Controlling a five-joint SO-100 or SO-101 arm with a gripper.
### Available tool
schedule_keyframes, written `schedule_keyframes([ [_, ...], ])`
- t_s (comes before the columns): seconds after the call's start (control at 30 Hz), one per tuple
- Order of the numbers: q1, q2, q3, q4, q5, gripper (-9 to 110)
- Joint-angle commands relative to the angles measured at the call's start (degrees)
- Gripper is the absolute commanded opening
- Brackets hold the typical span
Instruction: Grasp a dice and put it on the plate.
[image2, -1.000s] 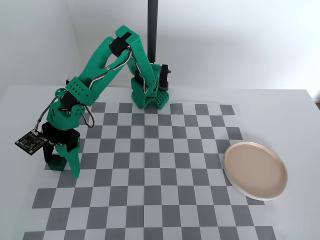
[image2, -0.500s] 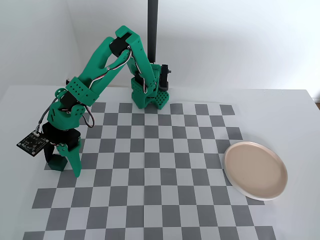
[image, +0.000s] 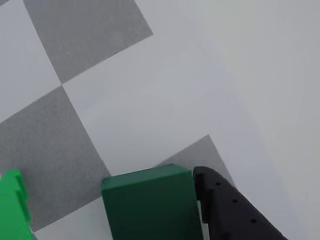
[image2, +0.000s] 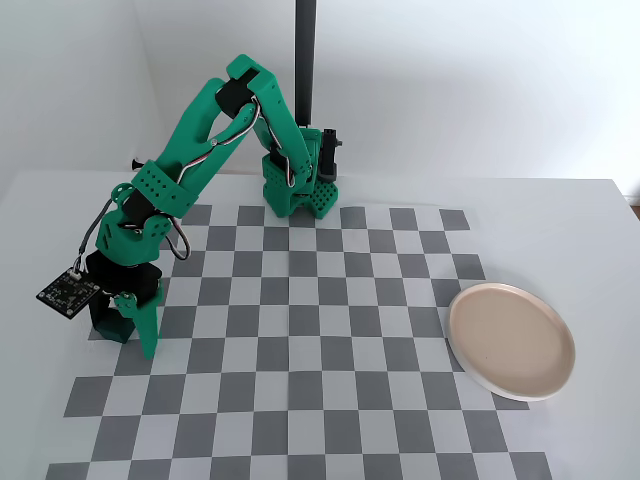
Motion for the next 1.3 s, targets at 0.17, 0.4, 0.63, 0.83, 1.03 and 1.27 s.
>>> schedule_keyframes([
  [0.17, 1.0, 1.0, -2.5, -0.4, -3.7, 19],
  [0.4, 1.2, 0.7, -2.5, -0.2, -4.1, 30],
  [0.63, 1.5, 0.6, -2.5, 0.5, -5.5, 31],
  [0.83, 1.8, 0.5, -2.5, 1.8, -6.9, 28],
  [1.03, 1.9, 0.5, -2.5, 2.4, -7.7, 26],
  [1.27, 2.4, 0.5, -2.5, 3.2, -8.5, 23],
])
